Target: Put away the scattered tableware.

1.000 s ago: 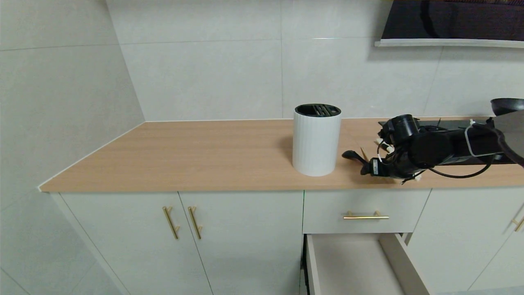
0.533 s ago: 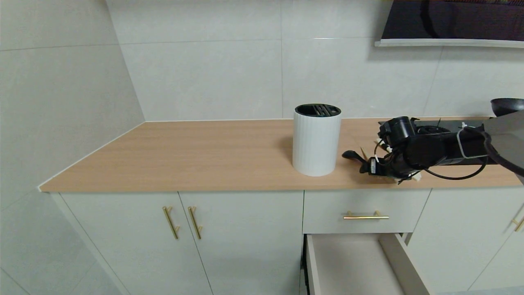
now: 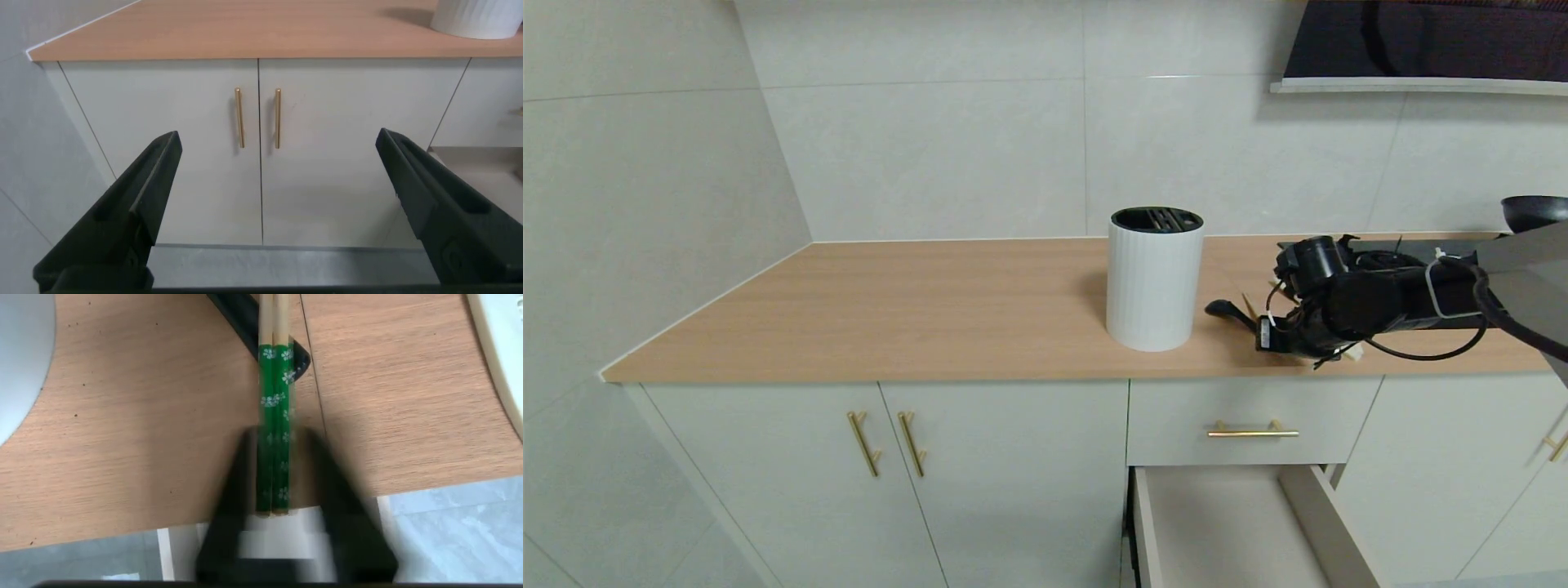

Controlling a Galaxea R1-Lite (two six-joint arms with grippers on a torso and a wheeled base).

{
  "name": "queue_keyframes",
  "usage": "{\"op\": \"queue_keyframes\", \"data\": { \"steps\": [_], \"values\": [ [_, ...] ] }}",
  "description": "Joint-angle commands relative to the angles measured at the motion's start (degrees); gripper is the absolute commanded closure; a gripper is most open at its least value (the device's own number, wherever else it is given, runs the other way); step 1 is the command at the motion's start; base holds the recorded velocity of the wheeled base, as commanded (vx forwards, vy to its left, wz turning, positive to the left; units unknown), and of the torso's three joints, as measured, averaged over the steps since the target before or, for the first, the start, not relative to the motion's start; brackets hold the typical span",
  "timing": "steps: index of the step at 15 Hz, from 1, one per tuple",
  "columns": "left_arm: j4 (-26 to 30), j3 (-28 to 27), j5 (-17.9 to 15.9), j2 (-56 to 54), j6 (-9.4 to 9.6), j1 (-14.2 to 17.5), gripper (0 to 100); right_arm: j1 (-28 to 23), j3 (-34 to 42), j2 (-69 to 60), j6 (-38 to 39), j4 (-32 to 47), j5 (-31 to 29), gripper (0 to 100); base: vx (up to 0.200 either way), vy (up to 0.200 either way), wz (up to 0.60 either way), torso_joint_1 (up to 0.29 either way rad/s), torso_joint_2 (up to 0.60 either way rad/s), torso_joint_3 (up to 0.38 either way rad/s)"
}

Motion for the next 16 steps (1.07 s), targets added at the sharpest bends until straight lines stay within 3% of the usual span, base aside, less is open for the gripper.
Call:
{"op": "queue_keyframes", "data": {
  "steps": [1, 8, 11, 13, 15, 16],
  "values": [
    [0.0, 0.0, 0.0, 0.0, -0.01, 0.0, 0, 0.0, 0.0, 0.0, 0.0, 0.0, 0.0, 100, 0.0, 0.0, 0.0, 0.0, 0.0, 0.0],
    [0.0, 0.0, 0.0, 0.0, -0.01, 0.0, 0, 0.0, 2.9, -6.0, 0.6, 0.7, -0.1, 100, 0.0, 0.0, 0.0, 0.0, 0.0, 0.0],
    [0.0, 0.0, 0.0, 0.0, -0.01, 0.0, 0, 0.5, 11.8, -19.1, 0.4, 0.9, 0.6, 100, 0.0, 0.0, 0.0, 0.0, 0.0, 0.0],
    [0.0, 0.0, 0.0, 0.0, -0.01, 0.0, 0, 3.5, 20.4, -30.4, 0.2, 1.7, 1.0, 100, 0.0, 0.0, 0.0, 0.0, 0.0, 0.0],
    [0.0, 0.0, 0.0, 0.0, -0.01, 0.0, 0, 5.3, 23.7, -35.6, -0.1, 6.3, 1.0, 100, 0.0, 0.0, 0.0, 0.0, 0.0, 0.0],
    [0.0, 0.0, 0.0, 0.0, -0.01, 0.0, 0, 6.8, 24.5, -40.5, 0.1, 14.1, 2.3, 100, 0.0, 0.0, 0.0, 0.0, 0.0, 0.0]
  ]
}}
